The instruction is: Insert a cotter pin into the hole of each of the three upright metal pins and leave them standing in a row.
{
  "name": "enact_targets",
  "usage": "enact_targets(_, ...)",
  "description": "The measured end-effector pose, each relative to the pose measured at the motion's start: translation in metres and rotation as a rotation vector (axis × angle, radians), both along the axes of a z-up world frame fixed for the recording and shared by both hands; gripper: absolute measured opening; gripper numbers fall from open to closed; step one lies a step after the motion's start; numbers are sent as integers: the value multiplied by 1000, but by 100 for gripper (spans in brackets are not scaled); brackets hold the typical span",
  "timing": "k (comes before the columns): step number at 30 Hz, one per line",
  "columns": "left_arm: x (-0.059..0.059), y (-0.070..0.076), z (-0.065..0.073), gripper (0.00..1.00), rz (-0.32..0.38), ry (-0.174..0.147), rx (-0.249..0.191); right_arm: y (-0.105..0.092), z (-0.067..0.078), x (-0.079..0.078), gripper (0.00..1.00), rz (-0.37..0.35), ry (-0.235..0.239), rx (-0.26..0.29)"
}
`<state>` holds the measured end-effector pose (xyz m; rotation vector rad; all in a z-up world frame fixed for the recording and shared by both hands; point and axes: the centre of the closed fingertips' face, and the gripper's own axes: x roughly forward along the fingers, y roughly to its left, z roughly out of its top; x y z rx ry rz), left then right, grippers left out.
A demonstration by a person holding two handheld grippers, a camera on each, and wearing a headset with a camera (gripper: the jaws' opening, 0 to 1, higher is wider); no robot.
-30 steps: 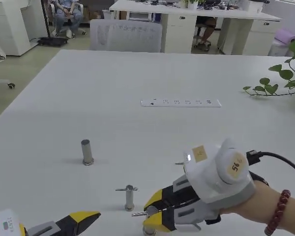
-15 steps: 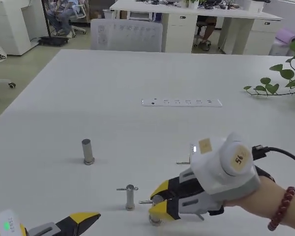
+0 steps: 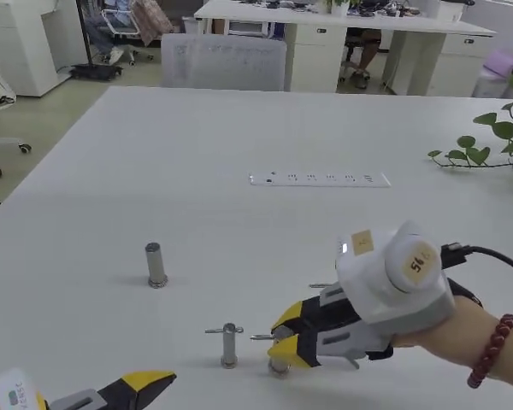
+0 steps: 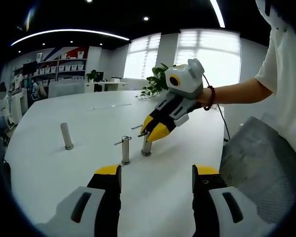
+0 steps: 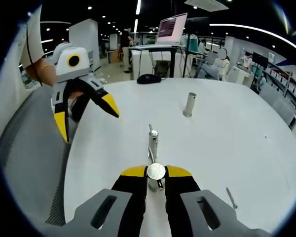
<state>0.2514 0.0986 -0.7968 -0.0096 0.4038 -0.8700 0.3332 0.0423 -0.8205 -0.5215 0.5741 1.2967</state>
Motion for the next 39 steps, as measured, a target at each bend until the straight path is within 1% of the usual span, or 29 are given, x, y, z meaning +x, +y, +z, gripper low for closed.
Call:
enact_targets(5, 0, -1, 0, 57, 2, 3, -3, -2, -1, 6, 14, -3, -5, -5)
enact_targets(11, 1, -2, 0, 57, 2, 3, 0, -3, -3, 9, 14, 26, -10, -23)
enact_targets(21, 0, -2, -1, 57, 3, 9, 0, -3, -3, 9, 14, 18, 35, 3)
enact_targets(26, 0, -3, -1, 56, 0, 12, 2, -2, -4, 8, 14, 30, 32, 6)
enact_targets(31, 0, -3, -2, 57, -4, 11, 7, -2, -4, 8, 15, 16, 50, 13)
enact_targets(33, -1, -3, -2, 57, -5, 13, 8, -2, -4, 8, 15, 20, 43, 13)
enact_targets(35, -1, -4, -2, 57, -8, 12, 9, -2, -7, 8, 15, 15, 45, 3)
enact_targets(36, -1, -4, -3, 57, -10, 13, 10, -2, -10, 7, 15, 21, 38, -10)
enact_targets(39, -2, -4, -3, 58, -13, 12, 14, -3, -11, 8, 15, 20, 36, -9)
